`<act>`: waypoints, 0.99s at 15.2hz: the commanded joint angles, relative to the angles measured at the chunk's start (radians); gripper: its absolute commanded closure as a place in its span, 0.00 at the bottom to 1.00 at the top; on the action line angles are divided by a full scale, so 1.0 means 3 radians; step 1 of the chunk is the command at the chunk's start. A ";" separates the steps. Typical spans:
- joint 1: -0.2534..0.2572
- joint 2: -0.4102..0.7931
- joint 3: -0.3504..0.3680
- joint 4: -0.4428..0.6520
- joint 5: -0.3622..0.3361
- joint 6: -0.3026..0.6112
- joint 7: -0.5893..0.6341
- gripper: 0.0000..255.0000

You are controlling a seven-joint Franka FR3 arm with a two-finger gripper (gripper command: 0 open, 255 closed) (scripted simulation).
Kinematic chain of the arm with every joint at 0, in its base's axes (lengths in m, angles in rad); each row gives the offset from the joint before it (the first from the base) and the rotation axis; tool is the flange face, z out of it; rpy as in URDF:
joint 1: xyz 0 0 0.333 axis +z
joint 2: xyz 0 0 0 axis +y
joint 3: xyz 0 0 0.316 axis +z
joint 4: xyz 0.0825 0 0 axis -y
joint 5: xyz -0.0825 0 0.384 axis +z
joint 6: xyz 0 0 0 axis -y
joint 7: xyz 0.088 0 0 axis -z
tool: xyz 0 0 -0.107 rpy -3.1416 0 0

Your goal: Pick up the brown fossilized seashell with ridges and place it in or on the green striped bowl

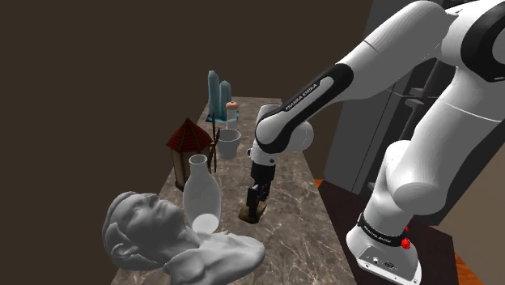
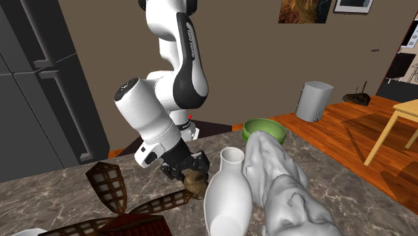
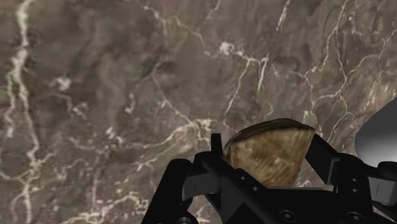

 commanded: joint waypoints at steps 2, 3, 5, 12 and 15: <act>0.0000 0.0000 0.0000 -0.0001 0.0000 0.0000 0.0000 1.00; 0.0000 0.0000 0.0000 -0.0001 0.0000 0.0000 0.0000 1.00; 0.0000 0.0000 0.0000 -0.0001 0.0000 0.0000 0.0000 1.00; -0.0025 -0.0185 -0.0012 0.0028 -0.0105 -0.0195 0.0130 1.00; -0.0044 -0.0313 -0.0023 0.0060 -0.0176 -0.0342 0.0220 1.00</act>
